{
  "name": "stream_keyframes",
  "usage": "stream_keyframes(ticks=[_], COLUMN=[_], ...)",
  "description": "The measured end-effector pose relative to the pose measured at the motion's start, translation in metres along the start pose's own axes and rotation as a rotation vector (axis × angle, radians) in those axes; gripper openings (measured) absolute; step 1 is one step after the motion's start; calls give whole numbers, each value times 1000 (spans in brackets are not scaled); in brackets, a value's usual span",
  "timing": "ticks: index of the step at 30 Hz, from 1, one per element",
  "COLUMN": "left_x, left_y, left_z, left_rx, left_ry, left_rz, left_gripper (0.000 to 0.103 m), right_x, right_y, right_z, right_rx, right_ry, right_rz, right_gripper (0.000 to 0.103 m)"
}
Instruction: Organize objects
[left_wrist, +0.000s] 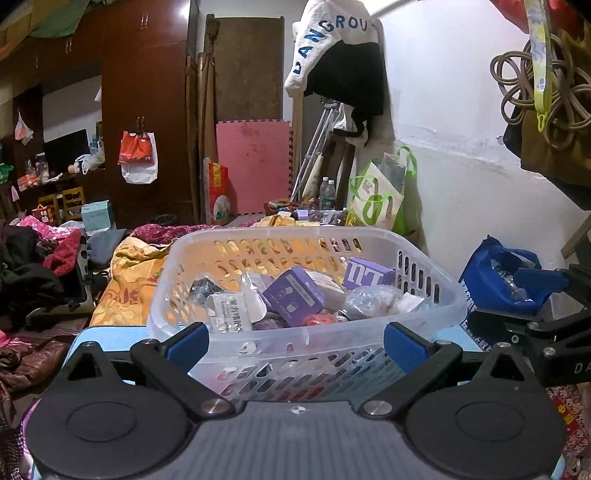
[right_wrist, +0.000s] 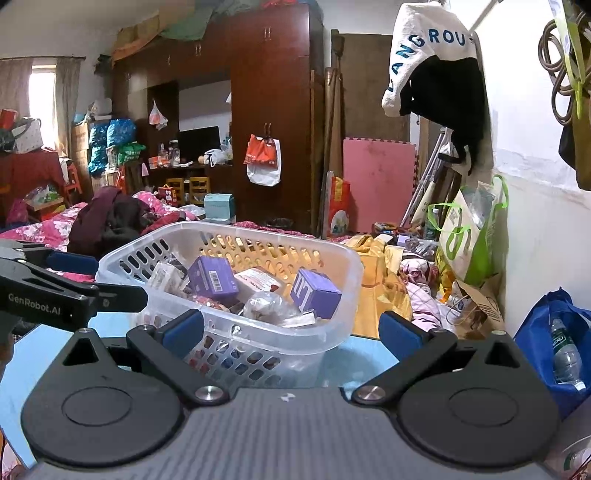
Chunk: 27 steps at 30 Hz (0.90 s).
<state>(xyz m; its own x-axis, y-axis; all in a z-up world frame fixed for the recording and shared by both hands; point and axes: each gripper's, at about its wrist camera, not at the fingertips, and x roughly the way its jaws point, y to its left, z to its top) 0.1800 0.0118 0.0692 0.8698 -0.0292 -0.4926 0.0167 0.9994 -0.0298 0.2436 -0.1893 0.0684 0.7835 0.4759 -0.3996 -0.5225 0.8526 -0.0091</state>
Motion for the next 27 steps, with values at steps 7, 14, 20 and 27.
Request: stream_keyframes(ticks=[7,14,20,27], left_x=[2,4,7,6], left_y=[-3,-5,-4,-6], left_z=[-2,-2,-3,-4], left_rx=[9,9,7,9], left_ry=[8,10,19,18], left_rz=[-1,7,11,11], left_gripper=[102,102,102,102], right_x=[0,1,1,0], right_y=[1,1,2,3], right_z=[-3,-3,-4,-4], right_rx=[11,4,-4,-6], right_ry=[-6,-4,-5,-7], right_rz=[-5,2,4,5], right_gripper=[103,103,103,103])
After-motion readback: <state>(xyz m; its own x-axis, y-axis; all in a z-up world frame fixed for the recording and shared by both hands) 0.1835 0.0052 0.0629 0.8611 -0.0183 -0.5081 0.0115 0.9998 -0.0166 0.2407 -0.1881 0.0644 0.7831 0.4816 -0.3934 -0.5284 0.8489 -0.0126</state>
